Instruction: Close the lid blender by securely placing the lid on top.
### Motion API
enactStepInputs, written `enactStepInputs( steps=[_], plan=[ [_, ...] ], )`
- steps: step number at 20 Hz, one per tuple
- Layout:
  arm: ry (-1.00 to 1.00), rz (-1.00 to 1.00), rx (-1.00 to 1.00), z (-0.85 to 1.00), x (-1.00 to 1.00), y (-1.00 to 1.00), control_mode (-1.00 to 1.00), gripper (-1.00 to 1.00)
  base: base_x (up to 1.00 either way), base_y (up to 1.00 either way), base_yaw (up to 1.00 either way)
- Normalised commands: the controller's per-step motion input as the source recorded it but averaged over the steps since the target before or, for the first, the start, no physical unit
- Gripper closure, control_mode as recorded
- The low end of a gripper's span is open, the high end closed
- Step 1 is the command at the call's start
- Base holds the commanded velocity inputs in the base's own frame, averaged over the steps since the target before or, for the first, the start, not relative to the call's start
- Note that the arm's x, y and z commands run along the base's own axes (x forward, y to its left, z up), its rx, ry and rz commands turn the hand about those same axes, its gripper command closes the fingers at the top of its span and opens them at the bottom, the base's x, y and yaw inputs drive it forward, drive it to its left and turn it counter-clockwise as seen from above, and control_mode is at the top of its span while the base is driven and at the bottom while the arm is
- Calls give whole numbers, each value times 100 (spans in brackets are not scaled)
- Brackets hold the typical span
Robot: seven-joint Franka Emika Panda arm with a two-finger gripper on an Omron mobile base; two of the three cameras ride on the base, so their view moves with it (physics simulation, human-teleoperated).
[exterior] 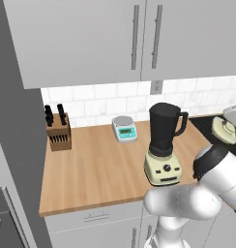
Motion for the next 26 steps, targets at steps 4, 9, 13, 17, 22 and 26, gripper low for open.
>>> enactStepInputs(
  steps=[4, 9, 13, 17, 22, 26],
  plan=[
    [-5, 0, -11, 95, -20, 43, -100, 100, 0, 0, 0],
    [-1, 0, -4, 80, -16, 42, -100, 100, 0, 0, 0],
    [0, 0, 0, 67, -8, 39, -100, 100, 0, 0, 0],
    [0, 0, 0, 60, -9, 27, -100, 100, 0, 0, 0],
    [0, 0, 0, 40, -8, 33, -100, 100, 0, 0, 0],
    [1, 0, 0, 14, -2, 48, -100, 100, 0, 0, 0]
  ],
)
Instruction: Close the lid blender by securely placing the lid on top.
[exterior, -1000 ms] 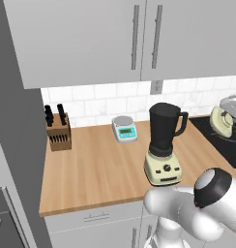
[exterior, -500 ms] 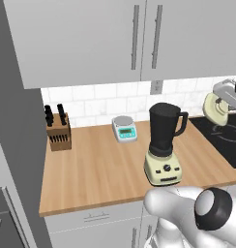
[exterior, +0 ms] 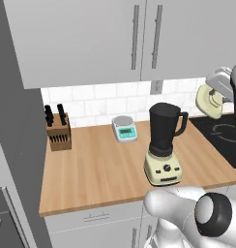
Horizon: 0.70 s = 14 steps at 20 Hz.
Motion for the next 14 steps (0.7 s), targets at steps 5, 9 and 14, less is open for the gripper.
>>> enactStepInputs(
  steps=[5, 9, 14],
  plan=[
    [6, 0, 0, 0, 0, 58, -100, 100, 0, 0, 0],
    [15, 0, -2, 0, 4, 59, -100, 100, 0, 0, 0],
    [21, -1, -4, 0, 16, 53, -100, 100, 0, 0, 0]
  ],
)
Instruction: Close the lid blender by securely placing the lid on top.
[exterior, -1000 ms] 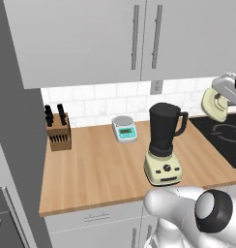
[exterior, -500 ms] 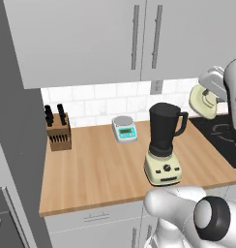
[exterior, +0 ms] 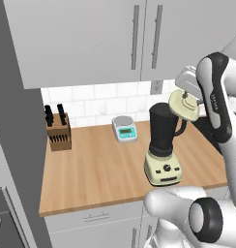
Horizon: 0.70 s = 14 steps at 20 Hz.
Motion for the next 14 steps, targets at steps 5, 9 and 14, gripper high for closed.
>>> enactStepInputs(
  steps=[5, 9, 14],
  plan=[
    [20, -3, -5, 0, 28, 25, -100, 100, 0, 0, 0],
    [16, -3, -5, -5, 32, 10, -100, 100, 0, 0, 0],
    [7, -4, -5, -21, 26, 0, -100, 100, 0, 0, 0]
  ],
)
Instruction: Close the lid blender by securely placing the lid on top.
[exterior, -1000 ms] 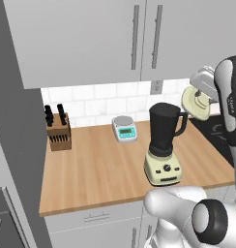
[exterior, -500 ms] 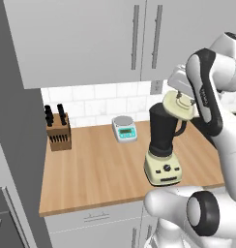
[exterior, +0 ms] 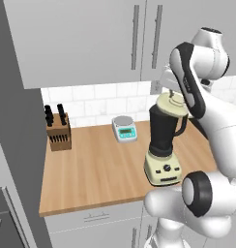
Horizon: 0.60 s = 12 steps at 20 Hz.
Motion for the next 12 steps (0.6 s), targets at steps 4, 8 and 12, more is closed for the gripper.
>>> enactStepInputs(
  steps=[4, 8, 12],
  plan=[
    [1, -5, -4, -30, 20, 0, -100, 100, 0, 0, 0],
    [0, -5, -2, -27, 20, 0, -100, 100, 0, 0, 0],
    [0, -4, 0, -19, 24, 0, -100, 100, 0, 0, 0]
  ],
)
